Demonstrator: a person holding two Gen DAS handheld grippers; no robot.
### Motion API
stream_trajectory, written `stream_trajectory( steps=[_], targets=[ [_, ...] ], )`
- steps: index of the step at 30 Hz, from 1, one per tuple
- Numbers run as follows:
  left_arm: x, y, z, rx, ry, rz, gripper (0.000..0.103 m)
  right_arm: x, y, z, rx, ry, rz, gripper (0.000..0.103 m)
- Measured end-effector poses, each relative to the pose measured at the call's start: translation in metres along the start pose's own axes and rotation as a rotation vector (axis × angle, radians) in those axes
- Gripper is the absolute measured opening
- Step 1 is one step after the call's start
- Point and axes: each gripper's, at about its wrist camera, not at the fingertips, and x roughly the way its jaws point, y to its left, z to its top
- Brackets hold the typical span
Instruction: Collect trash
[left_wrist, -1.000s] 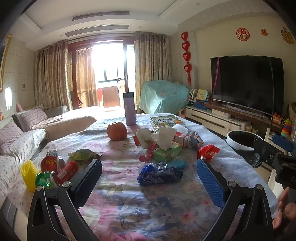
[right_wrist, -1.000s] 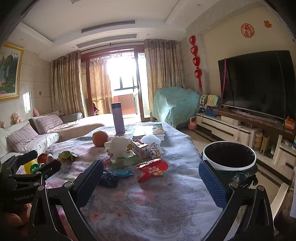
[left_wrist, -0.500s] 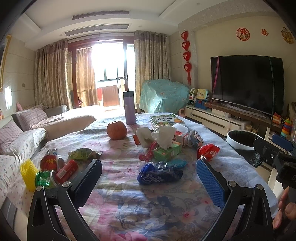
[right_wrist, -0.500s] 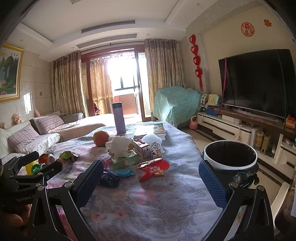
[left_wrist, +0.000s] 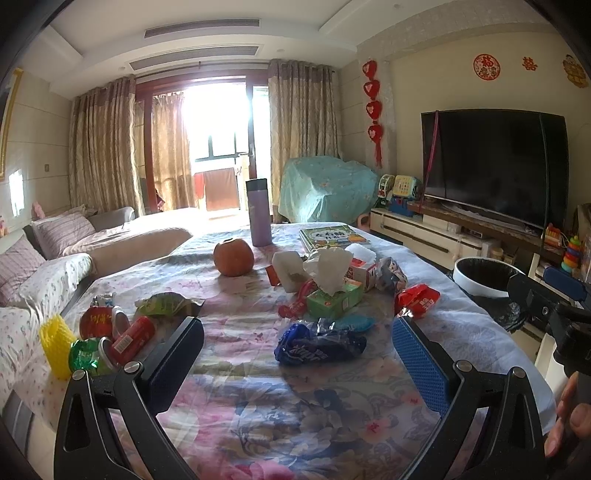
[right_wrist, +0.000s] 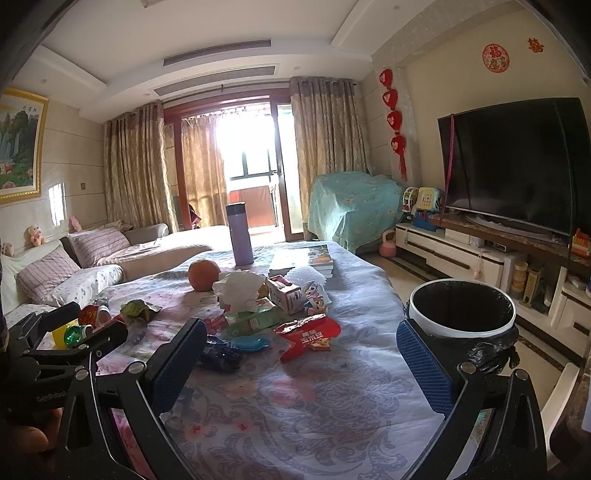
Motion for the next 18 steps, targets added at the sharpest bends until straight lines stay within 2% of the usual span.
stream_trajectory(
  steps=[11, 18],
  targets=[
    [0.008, 0.001, -0.002, -0.007, 0.030, -0.006, 0.102, 0.007, 0.001, -0.001, 0.008, 0.023, 0.010, 0.103],
    [0.025, 0.006, -0.006, -0.021, 0.092, -0.012, 0.102, 0.022, -0.002, -0.003, 0.013, 0.059, 0.018, 0.103]
  ],
)
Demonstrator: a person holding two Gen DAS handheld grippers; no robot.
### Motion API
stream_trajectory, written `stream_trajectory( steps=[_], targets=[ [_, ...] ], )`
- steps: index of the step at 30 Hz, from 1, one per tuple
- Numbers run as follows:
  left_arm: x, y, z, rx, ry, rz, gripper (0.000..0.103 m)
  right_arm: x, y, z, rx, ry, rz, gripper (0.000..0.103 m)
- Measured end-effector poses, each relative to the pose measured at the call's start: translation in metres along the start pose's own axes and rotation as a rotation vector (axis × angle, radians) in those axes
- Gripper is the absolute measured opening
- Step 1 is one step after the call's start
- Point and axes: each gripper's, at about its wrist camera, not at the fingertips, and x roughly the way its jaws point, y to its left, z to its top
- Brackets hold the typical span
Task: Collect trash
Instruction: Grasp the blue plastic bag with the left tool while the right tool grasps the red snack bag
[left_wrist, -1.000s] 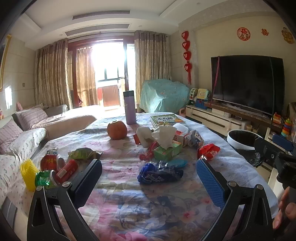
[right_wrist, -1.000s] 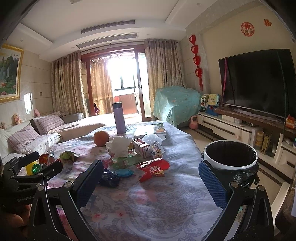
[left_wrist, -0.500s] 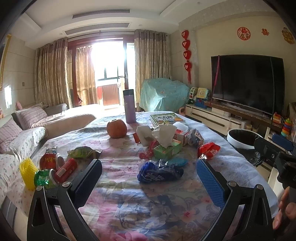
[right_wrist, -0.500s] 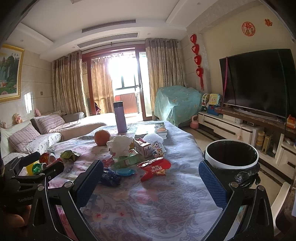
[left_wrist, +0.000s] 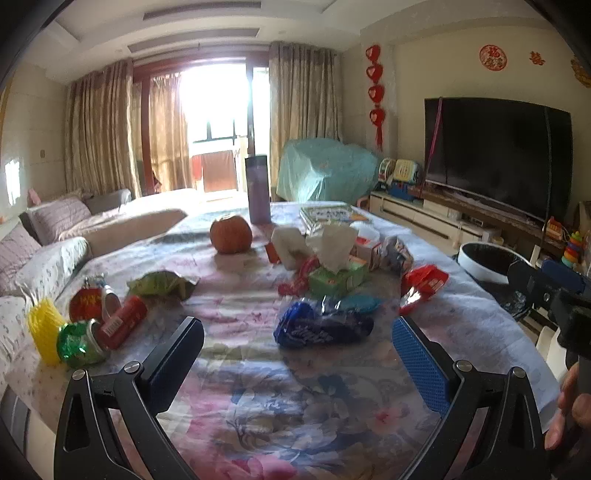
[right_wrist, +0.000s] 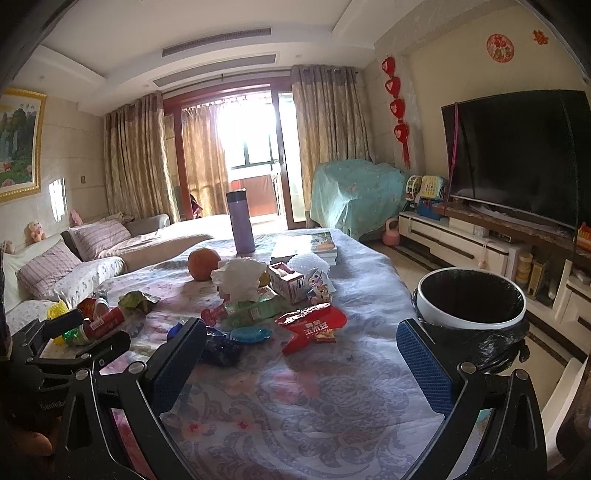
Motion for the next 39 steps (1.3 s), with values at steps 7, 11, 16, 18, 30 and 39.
stream_trajectory(
  steps=[7, 11, 16, 18, 30, 39],
  targets=[
    [0.034, 0.009, 0.006, -0.022, 0.088, -0.020, 0.102, 0.023, -0.007, -0.003, 0.018, 0.048, 0.007, 0.103],
    [0.054, 0.007, 0.012, -0.014, 0.115, -0.029, 0.102, 0.037, -0.012, -0.004, 0.027, 0.082, 0.010, 0.103],
    [0.079, 0.006, 0.018, -0.013, 0.151, -0.049, 0.102, 0.060, -0.020, -0.002, 0.050, 0.129, 0.019, 0.103],
    [0.087, 0.006, 0.019, -0.012, 0.160, -0.049, 0.102, 0.071, -0.024, -0.001, 0.062, 0.152, 0.025, 0.103],
    [0.148, 0.013, 0.028, -0.040, 0.262, -0.075, 0.102, 0.132, -0.031, -0.005, 0.113, 0.296, 0.057, 0.101],
    [0.166, 0.000, 0.024, 0.014, 0.300, -0.143, 0.058, 0.154, -0.041, -0.009, 0.155, 0.369, 0.104, 0.041]
  ],
)
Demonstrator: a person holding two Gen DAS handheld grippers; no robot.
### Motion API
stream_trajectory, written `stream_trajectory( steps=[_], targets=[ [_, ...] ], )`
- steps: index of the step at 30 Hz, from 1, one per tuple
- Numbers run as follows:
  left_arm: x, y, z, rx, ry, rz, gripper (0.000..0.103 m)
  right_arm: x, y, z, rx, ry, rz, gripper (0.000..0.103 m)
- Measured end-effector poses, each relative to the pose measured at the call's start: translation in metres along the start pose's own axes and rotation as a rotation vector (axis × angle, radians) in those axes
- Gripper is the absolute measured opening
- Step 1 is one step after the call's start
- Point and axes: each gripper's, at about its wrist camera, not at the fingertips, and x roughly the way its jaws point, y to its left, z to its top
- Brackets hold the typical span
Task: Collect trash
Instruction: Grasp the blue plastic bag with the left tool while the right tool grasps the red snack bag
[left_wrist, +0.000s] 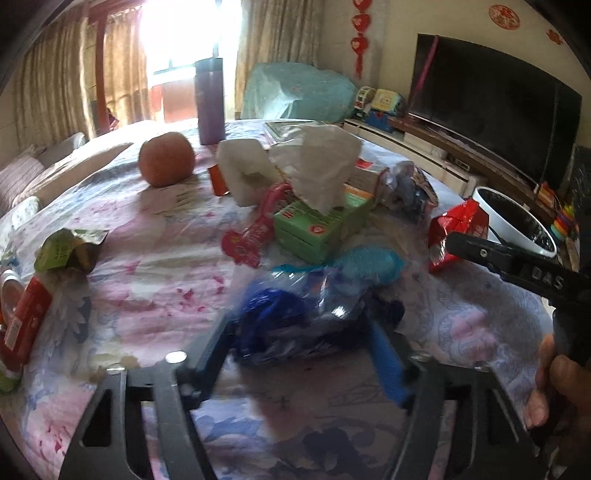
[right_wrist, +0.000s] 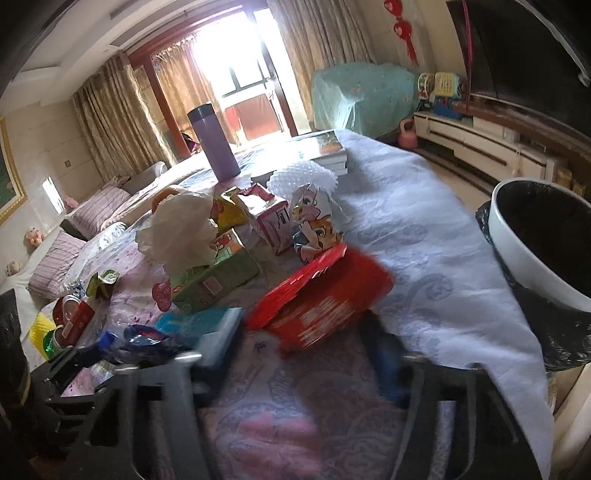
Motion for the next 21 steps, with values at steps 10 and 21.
stream_trajectory(
  steps=[10, 21],
  targets=[
    [-0.013, -0.013, -0.004, 0.046, -0.022, -0.051, 0.025, -0.015, -0.005, -0.005, 0.004, -0.001, 0.043, 0.000],
    [-0.038, -0.028, -0.002, 0.067, -0.062, -0.067, 0.025, -0.032, -0.026, 0.001, 0.047, -0.022, 0.046, 0.060]
  ],
)
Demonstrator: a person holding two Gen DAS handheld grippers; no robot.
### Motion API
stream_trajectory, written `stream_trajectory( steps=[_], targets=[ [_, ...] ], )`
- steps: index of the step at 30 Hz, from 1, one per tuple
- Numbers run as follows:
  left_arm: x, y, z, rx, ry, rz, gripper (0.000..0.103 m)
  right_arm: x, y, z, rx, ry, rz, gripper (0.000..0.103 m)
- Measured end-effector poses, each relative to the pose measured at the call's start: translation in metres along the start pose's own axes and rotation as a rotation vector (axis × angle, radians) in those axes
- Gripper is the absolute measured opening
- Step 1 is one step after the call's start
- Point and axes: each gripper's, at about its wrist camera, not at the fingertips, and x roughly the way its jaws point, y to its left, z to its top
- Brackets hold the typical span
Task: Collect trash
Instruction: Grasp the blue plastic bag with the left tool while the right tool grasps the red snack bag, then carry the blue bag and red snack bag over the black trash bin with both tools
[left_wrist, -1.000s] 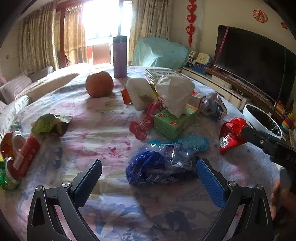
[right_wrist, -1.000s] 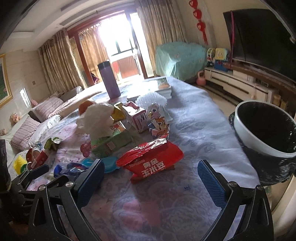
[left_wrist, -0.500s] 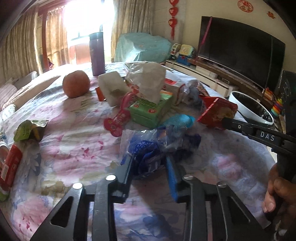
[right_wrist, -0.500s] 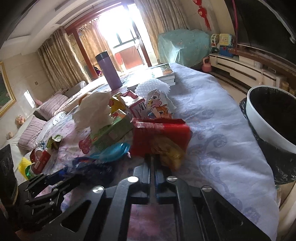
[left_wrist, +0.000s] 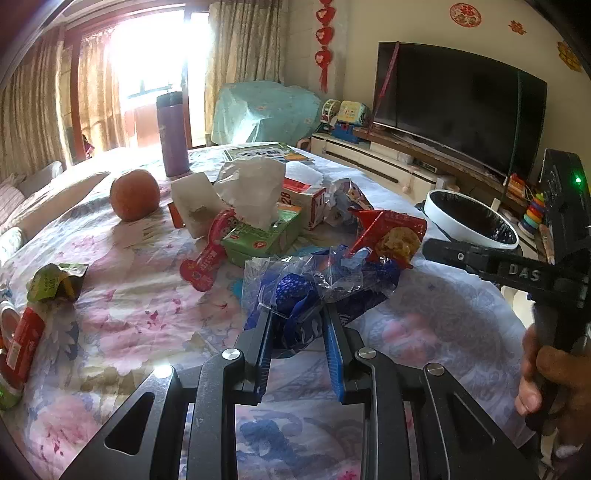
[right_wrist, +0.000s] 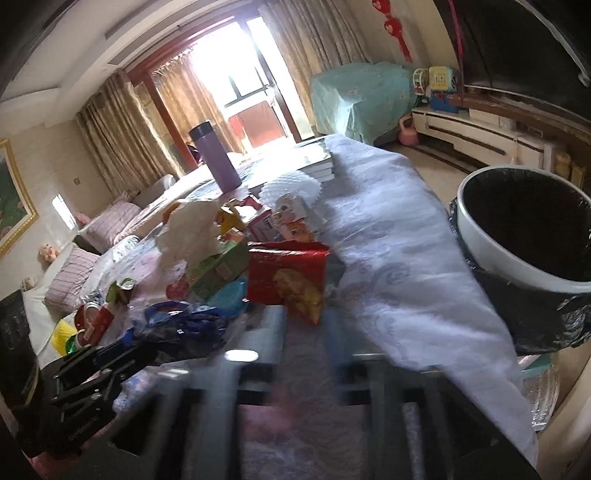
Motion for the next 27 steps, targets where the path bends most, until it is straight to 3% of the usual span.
stream_trajectory(
  steps=[2, 8, 10, 11, 14, 27],
  targets=[
    [-0.001, 0.002, 0.000, -0.008, 0.004, 0.006, 0.025, 0.002, -0.001, 0.004, -0.004, -0.003, 0.021, 0.070],
    [-0.003, 0.008, 0.006, -0.028, 0.003, 0.026, 0.024, 0.025, 0.004, 0.022, -0.028, 0.015, 0.046, 0.066],
    [-0.004, 0.009, 0.009, -0.030, -0.003, 0.030, 0.024, 0.030, 0.007, 0.025, -0.043, 0.022, 0.048, 0.044],
    [-0.004, 0.009, 0.010, -0.031, -0.005, 0.032, 0.024, 0.030, 0.008, 0.024, -0.046, 0.024, 0.047, 0.013],
    [-0.004, 0.008, 0.013, -0.036, -0.008, 0.019, 0.024, 0.026, 0.011, 0.022, -0.059, 0.018, 0.056, 0.000],
    [0.018, -0.046, 0.040, 0.048, -0.010, -0.100, 0.024, -0.041, -0.043, 0.017, 0.031, -0.062, -0.007, 0.000]
  ],
)
